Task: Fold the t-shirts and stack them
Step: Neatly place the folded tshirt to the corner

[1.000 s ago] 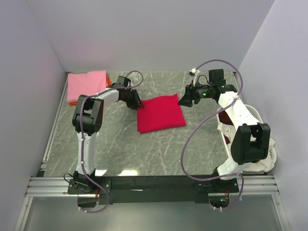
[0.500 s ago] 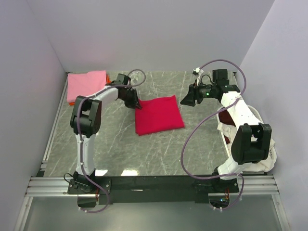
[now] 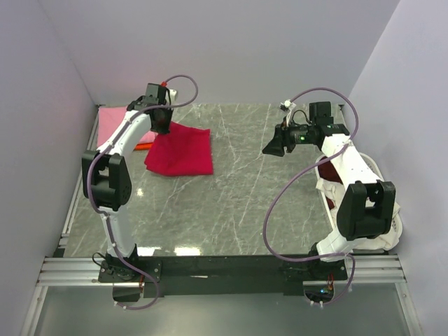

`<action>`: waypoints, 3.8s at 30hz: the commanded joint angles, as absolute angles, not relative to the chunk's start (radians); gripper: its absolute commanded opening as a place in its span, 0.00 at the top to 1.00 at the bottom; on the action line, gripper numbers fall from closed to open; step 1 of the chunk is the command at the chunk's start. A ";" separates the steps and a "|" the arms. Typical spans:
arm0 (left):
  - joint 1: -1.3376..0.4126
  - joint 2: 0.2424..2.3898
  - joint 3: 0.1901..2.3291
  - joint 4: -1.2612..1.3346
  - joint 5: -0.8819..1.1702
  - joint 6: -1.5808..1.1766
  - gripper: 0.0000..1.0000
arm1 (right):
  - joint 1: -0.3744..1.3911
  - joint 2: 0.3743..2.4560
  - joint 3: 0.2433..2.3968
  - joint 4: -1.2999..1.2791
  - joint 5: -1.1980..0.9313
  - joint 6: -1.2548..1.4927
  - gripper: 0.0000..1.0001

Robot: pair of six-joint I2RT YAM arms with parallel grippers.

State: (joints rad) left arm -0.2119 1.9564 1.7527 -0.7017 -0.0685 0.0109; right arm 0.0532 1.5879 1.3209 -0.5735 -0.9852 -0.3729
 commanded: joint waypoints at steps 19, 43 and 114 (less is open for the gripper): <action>-0.127 1.953 2.091 -0.680 -0.268 0.173 1.00 | 0.035 1.545 1.316 -0.586 -1.028 -0.402 0.40; -0.109 1.838 2.140 -0.643 -0.270 0.207 1.00 | 0.023 1.545 1.316 -0.591 -1.032 -0.405 0.40; 0.307 1.660 1.268 0.027 0.789 -0.570 0.22 | -0.060 1.250 1.177 -0.540 -0.667 -0.480 0.38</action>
State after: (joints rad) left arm 0.2852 1.5173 1.2034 -0.1261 0.5697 -0.4816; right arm -0.0551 1.3151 1.2015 -0.5724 -0.6979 -0.4843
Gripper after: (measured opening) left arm 0.820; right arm 0.623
